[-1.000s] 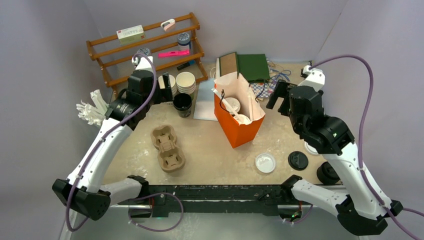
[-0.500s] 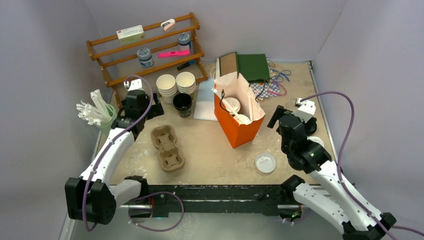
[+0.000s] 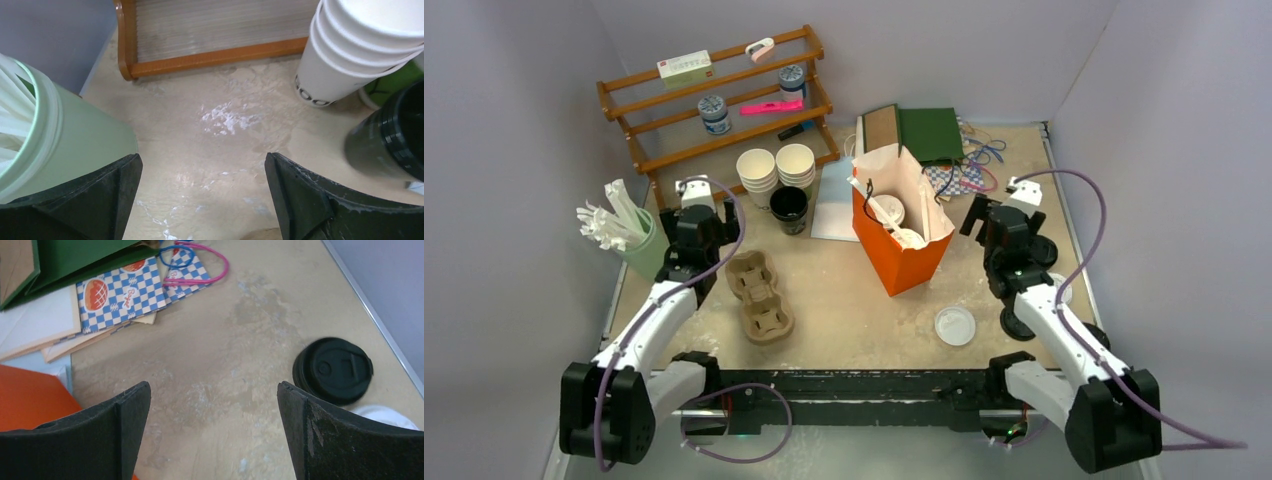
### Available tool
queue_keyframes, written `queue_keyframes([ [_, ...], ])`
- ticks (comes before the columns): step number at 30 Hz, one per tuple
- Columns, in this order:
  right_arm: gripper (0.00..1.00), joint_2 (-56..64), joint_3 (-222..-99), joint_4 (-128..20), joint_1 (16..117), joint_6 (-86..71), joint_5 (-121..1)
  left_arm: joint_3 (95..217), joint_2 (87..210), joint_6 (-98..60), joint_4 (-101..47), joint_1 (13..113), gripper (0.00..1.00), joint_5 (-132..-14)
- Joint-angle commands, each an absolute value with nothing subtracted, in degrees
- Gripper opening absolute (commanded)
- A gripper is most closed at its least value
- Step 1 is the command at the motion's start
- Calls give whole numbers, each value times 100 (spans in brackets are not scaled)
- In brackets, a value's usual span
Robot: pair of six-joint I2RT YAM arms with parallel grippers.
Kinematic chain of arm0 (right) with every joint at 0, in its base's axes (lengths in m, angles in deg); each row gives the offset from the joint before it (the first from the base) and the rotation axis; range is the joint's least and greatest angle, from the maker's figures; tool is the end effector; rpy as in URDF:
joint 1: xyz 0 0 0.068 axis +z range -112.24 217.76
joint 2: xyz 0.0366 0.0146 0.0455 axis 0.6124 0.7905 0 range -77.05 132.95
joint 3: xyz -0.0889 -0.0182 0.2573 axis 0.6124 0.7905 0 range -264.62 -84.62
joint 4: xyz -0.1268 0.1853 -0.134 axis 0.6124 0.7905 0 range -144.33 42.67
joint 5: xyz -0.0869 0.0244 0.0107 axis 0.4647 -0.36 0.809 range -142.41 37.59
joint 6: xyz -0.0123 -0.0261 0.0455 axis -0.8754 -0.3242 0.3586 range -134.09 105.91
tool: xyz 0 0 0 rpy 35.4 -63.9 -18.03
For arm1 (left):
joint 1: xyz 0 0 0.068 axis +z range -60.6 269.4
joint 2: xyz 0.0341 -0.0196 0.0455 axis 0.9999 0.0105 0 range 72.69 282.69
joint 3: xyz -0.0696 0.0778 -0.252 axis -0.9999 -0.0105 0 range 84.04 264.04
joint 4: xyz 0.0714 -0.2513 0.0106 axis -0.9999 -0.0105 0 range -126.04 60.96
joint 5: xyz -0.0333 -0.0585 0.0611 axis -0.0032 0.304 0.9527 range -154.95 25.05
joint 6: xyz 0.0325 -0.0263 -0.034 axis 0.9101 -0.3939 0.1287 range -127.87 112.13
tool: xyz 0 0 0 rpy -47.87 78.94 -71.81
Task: Pack the takeout coffee
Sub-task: Reset both arms
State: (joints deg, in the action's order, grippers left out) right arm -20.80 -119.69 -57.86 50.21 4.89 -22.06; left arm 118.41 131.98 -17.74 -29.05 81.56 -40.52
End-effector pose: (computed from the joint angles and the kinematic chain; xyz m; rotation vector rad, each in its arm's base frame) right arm 0.2218 0.0306 0.2687 0.4596 1.7787 -0.1137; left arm 0.2290 -0.0167 0.2468 -0.3042 1.9479 0.2259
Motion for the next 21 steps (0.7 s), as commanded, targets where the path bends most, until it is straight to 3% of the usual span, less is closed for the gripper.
queue_keyframes([
  [1, 98, -1784, -11538, -7785, 4898, -975, -2786, 11283, 13334, -1378, -1520, 8250, 100, -3855],
  [10, 96, -885, -10356, -10229, 4765, -830, -3976, 10008, 13693, -543, 1204, 8261, 100, -3934],
  [14, 96, -257, -10041, -11345, 4765, -934, -3816, 9768, 14095, -499, 2171, 8263, 100, -4284],
  [21, 86, 495, -10129, -12030, 4674, -1569, -4261, 9731, 15231, -329, 3582, 8263, 100, -4900],
])
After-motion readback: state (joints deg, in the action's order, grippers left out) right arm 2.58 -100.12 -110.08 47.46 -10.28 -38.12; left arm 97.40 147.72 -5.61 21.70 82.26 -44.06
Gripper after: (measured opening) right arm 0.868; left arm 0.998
